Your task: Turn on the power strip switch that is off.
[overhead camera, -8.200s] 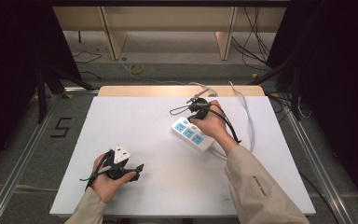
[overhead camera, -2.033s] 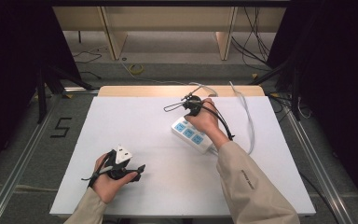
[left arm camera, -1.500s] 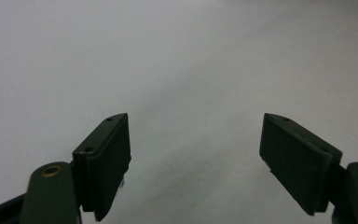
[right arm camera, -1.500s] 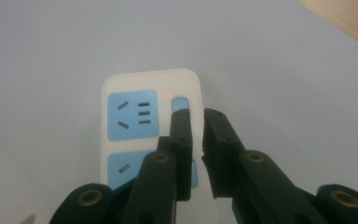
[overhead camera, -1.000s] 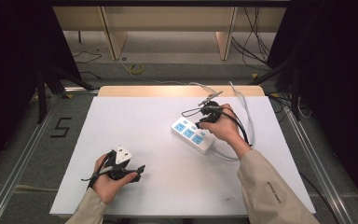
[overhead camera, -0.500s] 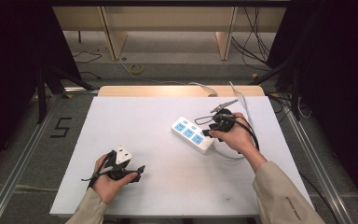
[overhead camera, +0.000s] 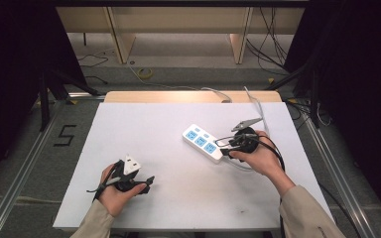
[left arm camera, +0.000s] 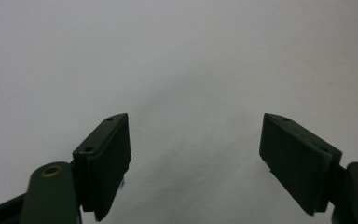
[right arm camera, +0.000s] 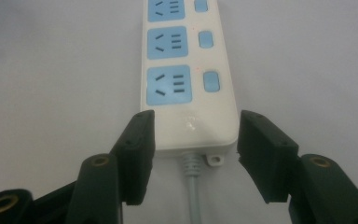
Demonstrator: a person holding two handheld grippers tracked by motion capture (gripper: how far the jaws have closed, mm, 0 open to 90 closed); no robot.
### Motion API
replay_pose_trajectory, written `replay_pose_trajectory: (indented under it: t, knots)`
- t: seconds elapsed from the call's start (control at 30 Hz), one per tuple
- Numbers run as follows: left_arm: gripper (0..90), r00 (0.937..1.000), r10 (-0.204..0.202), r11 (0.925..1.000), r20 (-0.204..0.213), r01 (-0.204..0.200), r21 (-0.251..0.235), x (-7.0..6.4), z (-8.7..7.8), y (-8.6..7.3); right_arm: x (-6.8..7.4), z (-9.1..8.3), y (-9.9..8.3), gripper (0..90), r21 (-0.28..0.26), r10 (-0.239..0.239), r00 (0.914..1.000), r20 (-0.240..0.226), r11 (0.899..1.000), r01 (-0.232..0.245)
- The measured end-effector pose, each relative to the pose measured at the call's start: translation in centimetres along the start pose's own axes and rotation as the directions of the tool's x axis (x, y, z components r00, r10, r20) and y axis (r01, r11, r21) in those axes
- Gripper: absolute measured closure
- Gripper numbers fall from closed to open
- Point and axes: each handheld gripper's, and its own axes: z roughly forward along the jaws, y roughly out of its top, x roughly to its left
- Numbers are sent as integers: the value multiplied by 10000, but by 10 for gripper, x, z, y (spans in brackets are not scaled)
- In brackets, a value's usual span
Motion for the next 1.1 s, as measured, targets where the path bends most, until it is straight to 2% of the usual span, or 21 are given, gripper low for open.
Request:
replay_pose_trajectory:
  t: [0.2, 0.57, 0.83, 1.1]
  knots:
    - [246, 10000, -2, 10000, -2, 2, 15, 0, 0, 0, 4, -10, -17, 460, -369, -59, 10000, 62, 9993, 61]
    - [245, 10000, 18, 10000, -9, -18, 98, 1, 0, -1, 12, -23, -50, 453, -815, 145, 9999, -72, 9966, -150]
    - [244, 10000, -3, 9999, -8, 3, 128, 0, 1, -1, 20, -34, -74, 452, -1373, 87, 10000, -50, 9905, -93]
    - [233, 10000, 44, 10000, 24, -44, 34, 1, 2, -2, 25, -40, -88, 445, -1406, 234, 9997, 13, 9898, -230]
